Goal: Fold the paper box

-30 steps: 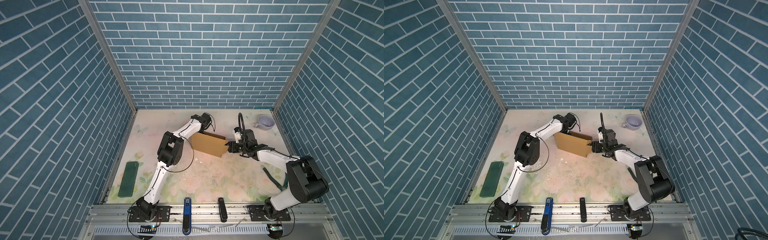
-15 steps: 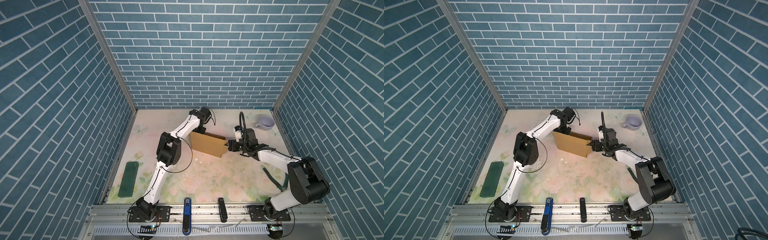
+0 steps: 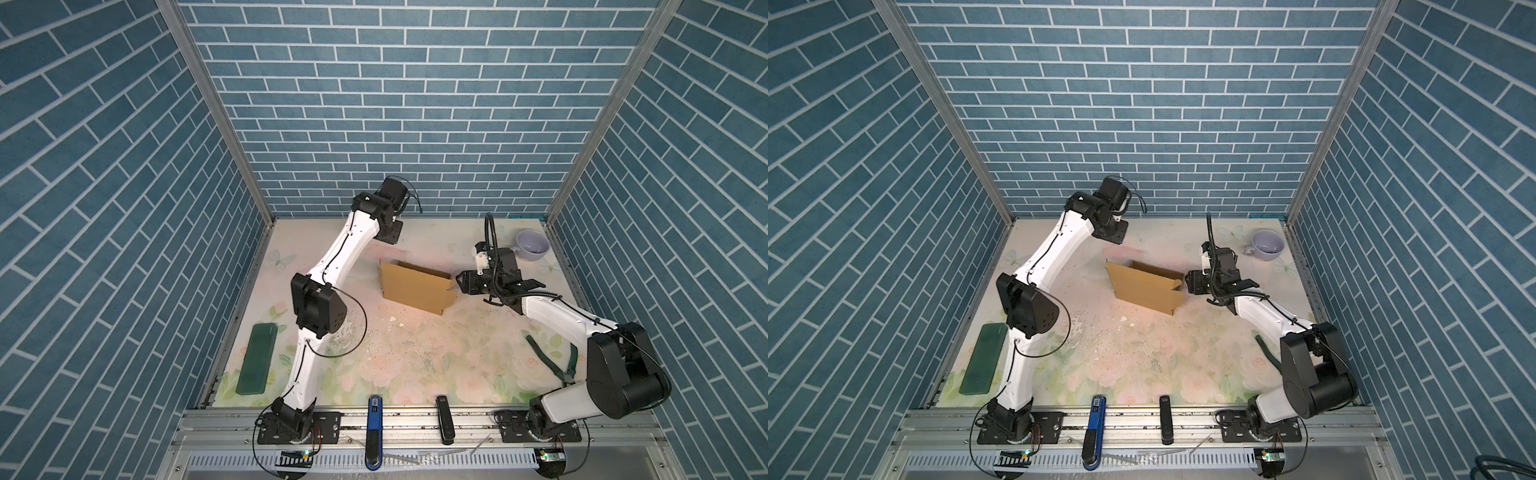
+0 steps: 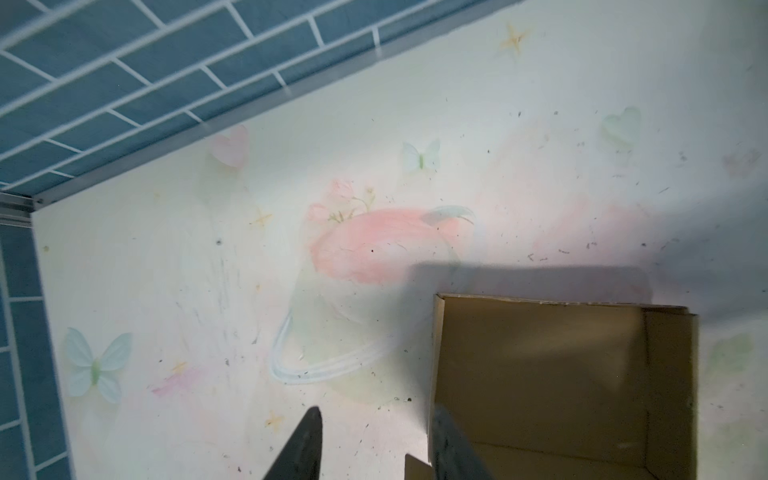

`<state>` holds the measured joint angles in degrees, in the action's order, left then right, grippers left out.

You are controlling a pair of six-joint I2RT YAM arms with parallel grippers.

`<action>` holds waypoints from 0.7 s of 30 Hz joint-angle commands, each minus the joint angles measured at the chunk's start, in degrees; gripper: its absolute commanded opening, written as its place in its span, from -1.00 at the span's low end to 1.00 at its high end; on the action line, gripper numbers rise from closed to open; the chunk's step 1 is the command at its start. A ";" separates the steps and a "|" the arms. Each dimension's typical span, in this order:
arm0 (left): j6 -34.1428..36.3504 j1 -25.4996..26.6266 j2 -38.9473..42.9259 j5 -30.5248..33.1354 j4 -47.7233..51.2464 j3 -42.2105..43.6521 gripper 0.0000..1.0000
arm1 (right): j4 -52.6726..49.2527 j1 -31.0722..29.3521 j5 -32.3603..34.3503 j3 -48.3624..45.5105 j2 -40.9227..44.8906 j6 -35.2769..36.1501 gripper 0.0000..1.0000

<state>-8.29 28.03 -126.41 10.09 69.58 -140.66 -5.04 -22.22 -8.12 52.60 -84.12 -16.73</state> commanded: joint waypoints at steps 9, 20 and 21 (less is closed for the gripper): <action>-7.92 2.49 26.26 -0.10 -8.84 30.48 -0.23 | -7.00 0.68 -0.25 7.54 -1.36 1.28 0.30; -22.67 10.81 47.19 2.89 -18.39 65.12 -0.33 | -10.92 1.63 -5.74 14.20 -7.40 3.70 0.25; -23.86 11.35 47.99 2.94 -18.88 66.75 -0.35 | -11.17 1.65 -6.35 14.65 -7.92 4.10 0.24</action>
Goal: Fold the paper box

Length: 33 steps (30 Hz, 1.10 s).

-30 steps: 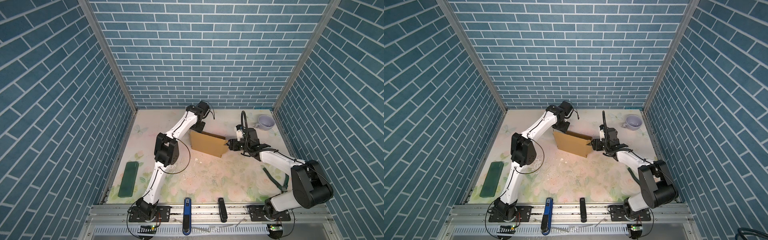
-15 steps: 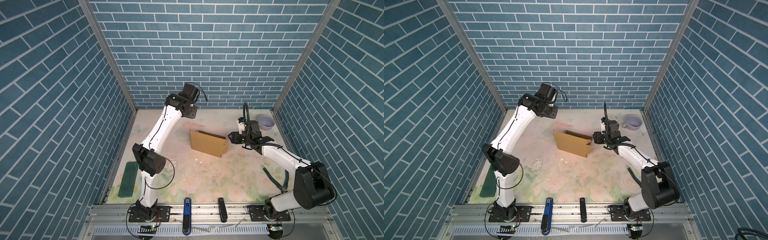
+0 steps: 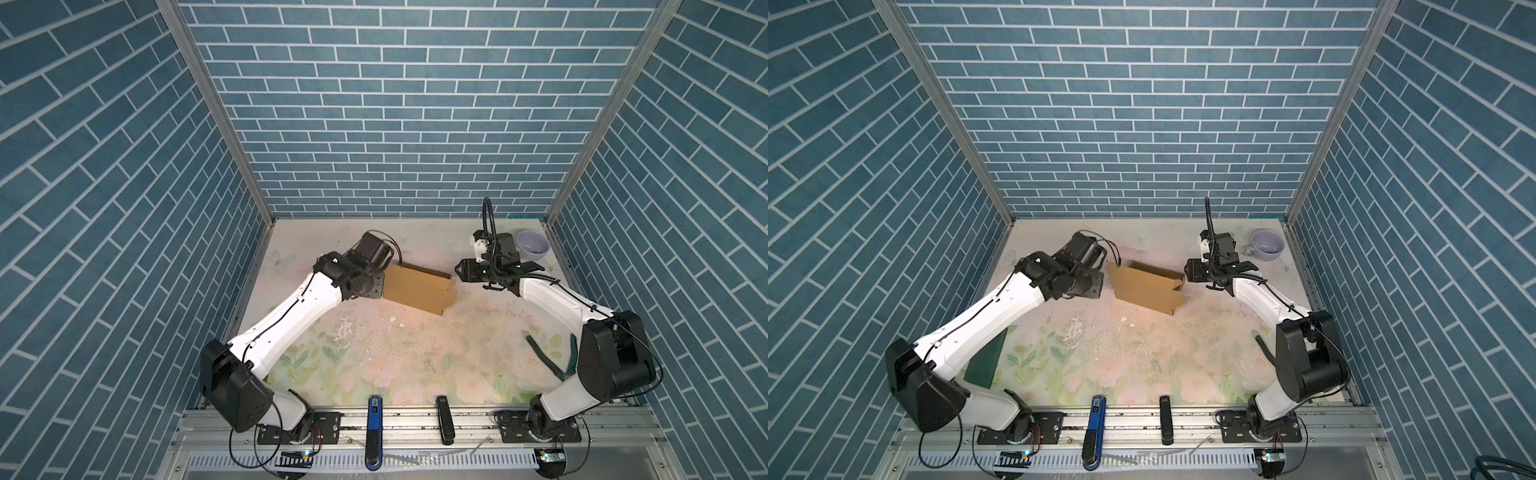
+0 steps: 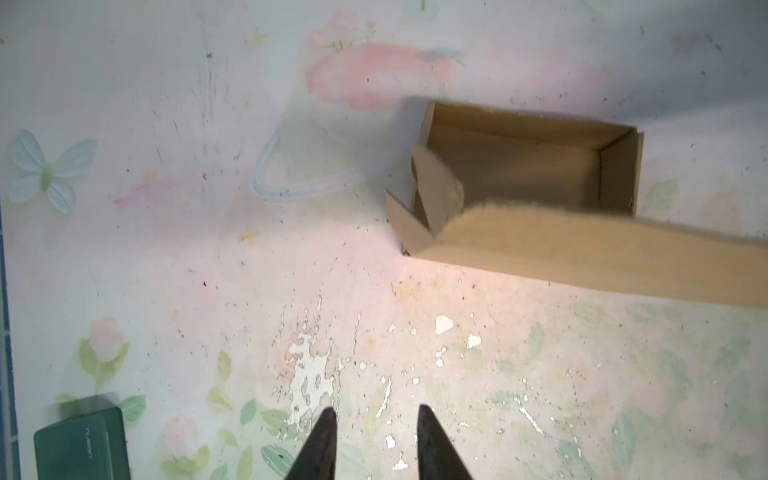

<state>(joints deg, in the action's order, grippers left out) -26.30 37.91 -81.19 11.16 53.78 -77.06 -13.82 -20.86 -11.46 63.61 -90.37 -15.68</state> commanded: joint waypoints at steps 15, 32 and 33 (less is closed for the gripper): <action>-12.06 3.43 -4.30 -0.07 -15.38 11.76 -0.50 | -3.52 0.30 -16.01 4.44 -5.45 8.54 -0.07; -5.43 -0.95 -20.94 -4.31 -21.06 -2.62 -0.53 | -8.20 -1.51 -25.70 2.22 -0.37 10.36 -0.21; -5.06 -1.44 -21.16 -4.67 -21.24 -2.81 -0.53 | -8.22 -2.02 -25.56 2.28 -0.18 10.32 -0.21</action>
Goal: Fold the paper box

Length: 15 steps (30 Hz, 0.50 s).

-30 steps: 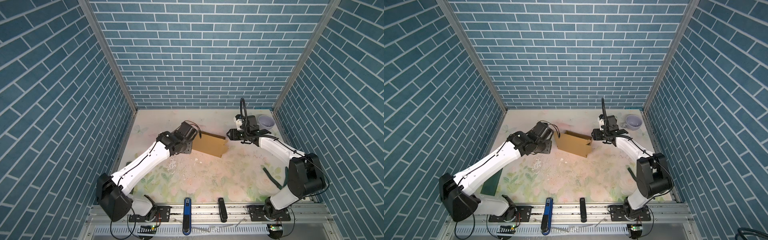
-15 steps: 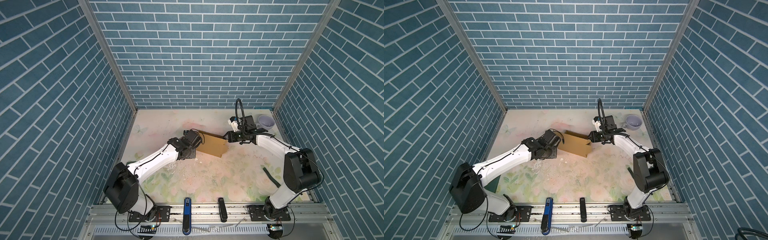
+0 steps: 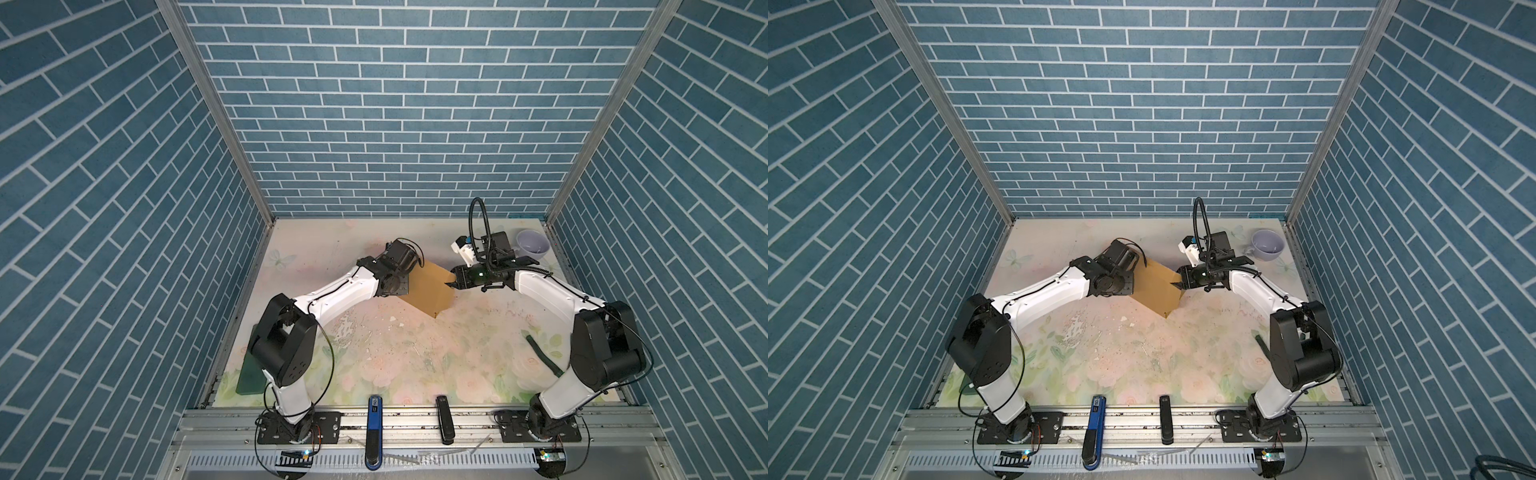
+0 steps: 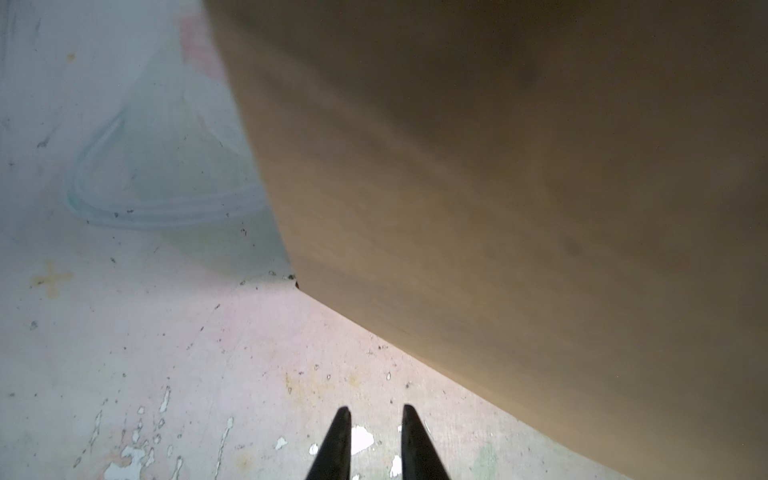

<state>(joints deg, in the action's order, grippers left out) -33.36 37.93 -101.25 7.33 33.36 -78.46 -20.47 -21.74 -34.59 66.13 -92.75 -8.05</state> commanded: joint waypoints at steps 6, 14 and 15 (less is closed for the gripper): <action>4.08 -4.82 -2.44 -2.72 -2.47 -2.42 -0.53 | -1.76 -4.42 -2.15 0.67 2.39 1.25 -0.22; 6.95 -8.16 -5.10 -4.90 -3.75 -5.84 -0.54 | 1.54 -9.92 -0.08 0.67 2.12 -2.19 -0.23; 7.29 -8.45 -5.53 -5.10 -3.66 -6.57 -0.54 | 2.12 -10.56 0.25 0.60 2.12 -2.63 -0.23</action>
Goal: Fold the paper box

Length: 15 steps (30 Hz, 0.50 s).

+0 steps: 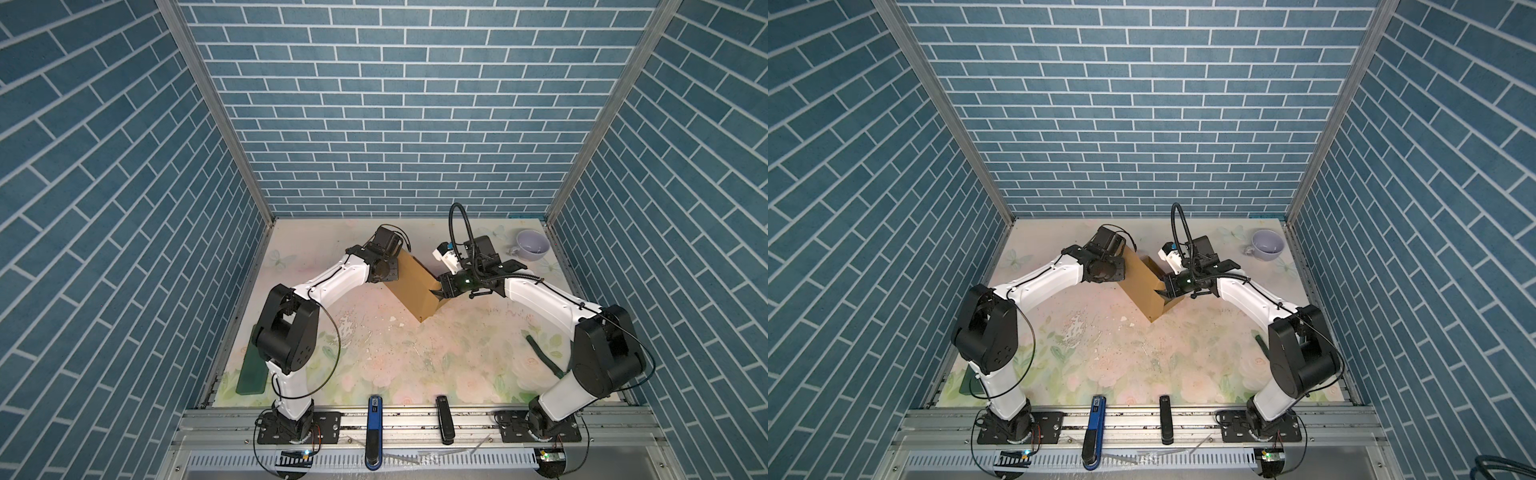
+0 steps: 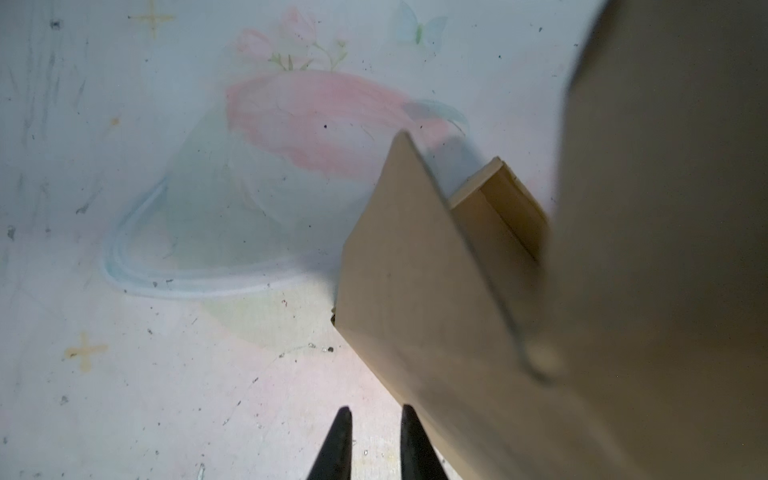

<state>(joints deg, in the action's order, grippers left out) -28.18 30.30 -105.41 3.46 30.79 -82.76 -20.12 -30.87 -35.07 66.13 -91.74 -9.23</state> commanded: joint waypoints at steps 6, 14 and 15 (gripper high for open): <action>4.65 -1.97 -5.15 -2.51 0.73 -9.06 -0.54 | 5.82 -5.06 3.11 0.44 0.72 -4.48 -0.23; 6.94 -2.77 -11.05 -4.70 3.31 -18.53 -0.54 | 9.95 -8.84 7.23 0.23 0.40 -7.62 -0.13; 7.15 -2.77 -11.83 -5.10 3.69 -19.71 -0.54 | 10.47 -9.24 7.65 0.19 0.30 -7.95 -0.13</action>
<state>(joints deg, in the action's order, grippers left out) -22.90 27.94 -115.18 -0.14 32.29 -99.61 -12.73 -39.00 -29.93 66.13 -91.74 -15.29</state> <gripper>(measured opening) 0.230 0.434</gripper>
